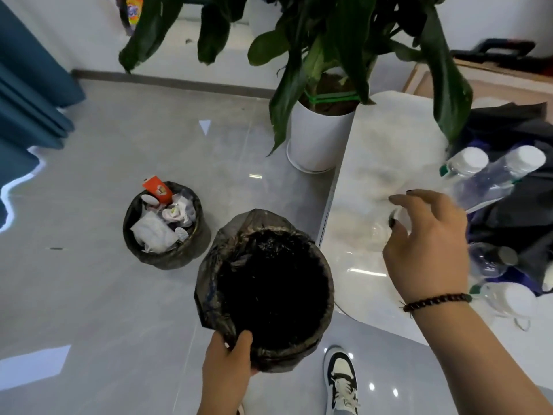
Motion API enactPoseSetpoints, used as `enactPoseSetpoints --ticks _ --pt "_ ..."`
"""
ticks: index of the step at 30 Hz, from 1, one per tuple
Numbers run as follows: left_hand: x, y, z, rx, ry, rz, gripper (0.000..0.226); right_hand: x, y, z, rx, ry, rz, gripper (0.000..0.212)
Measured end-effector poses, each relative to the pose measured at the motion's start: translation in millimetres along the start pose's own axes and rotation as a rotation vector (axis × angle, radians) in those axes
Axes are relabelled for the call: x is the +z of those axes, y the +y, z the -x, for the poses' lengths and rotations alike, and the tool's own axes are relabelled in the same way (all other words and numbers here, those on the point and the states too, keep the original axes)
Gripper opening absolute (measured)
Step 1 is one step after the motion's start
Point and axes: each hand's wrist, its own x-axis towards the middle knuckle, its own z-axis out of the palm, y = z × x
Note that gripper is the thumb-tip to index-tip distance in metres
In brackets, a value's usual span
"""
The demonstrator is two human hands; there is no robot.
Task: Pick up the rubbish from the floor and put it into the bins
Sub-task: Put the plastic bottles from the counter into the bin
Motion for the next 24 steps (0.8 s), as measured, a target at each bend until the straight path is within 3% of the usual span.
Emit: enactPoseSetpoints --ticks 4,14,18,24 --pt "-19.8 1.1 -6.4 -0.01 0.005 -0.047 0.031 -19.3 -54.8 20.5 -0.125 0.055 -0.144 0.034" --pt "-67.3 7.1 -9.1 -0.067 0.145 -0.085 0.027 -4.7 -126.9 56.6 -0.175 -0.102 -0.363 0.025" --pt "-71.9 2.0 -9.6 -0.087 0.202 -0.078 0.026 3.0 -139.0 65.2 -0.233 -0.273 -0.402 0.032" --pt "-53.9 -6.8 -1.5 -0.067 0.255 -0.031 0.028 73.5 -129.1 94.3 -0.239 -0.633 -0.37 0.033"
